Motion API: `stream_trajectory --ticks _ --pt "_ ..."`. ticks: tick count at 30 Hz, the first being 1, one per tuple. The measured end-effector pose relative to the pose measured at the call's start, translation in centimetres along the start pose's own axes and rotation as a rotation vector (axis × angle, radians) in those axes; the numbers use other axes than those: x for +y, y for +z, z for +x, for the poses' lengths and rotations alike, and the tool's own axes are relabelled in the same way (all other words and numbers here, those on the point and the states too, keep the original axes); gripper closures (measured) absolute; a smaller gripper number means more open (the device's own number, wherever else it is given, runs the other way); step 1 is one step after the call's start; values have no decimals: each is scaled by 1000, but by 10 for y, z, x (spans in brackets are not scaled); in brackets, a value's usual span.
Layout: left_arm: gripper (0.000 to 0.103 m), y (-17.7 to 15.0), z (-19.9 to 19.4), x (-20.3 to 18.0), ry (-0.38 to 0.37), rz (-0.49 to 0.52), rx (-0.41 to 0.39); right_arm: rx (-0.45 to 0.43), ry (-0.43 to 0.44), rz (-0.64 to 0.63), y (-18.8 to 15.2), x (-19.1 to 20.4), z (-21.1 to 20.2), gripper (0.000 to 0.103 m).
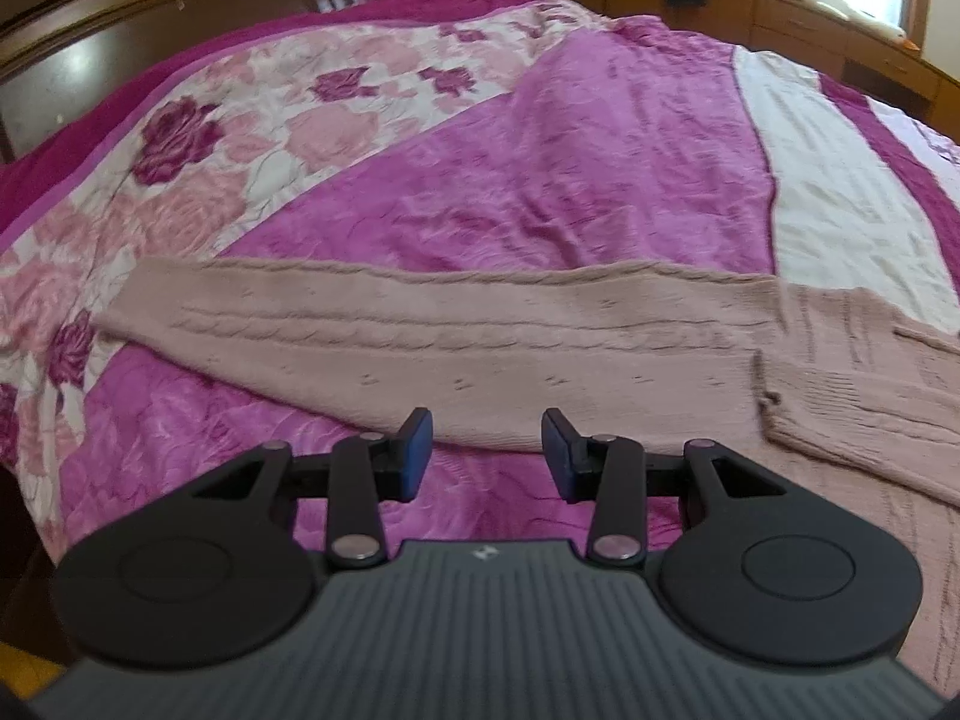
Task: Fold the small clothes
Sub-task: 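Grasp the other sleeve cuff with the left tool and lift it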
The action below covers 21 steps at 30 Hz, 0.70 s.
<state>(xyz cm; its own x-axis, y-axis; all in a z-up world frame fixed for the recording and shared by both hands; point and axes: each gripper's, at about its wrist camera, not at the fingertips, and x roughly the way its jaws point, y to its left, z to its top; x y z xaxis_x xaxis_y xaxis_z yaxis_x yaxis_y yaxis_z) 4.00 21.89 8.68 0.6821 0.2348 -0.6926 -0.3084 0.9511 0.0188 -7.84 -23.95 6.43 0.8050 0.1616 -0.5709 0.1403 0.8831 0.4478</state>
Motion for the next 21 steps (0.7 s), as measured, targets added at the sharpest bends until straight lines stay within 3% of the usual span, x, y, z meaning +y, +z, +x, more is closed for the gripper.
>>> stream_trajectory --ticks 9,13,21 --pt "60 -5 27 31 36 -143 72 46 -1 3 -16 2 7 31" --pt "41 -7 36 43 41 -222 88 59 -4 4 -20 2 9 31" --pt "40 -1 44 60 20 -355 70 62 -1 -13 -24 4 10 30"
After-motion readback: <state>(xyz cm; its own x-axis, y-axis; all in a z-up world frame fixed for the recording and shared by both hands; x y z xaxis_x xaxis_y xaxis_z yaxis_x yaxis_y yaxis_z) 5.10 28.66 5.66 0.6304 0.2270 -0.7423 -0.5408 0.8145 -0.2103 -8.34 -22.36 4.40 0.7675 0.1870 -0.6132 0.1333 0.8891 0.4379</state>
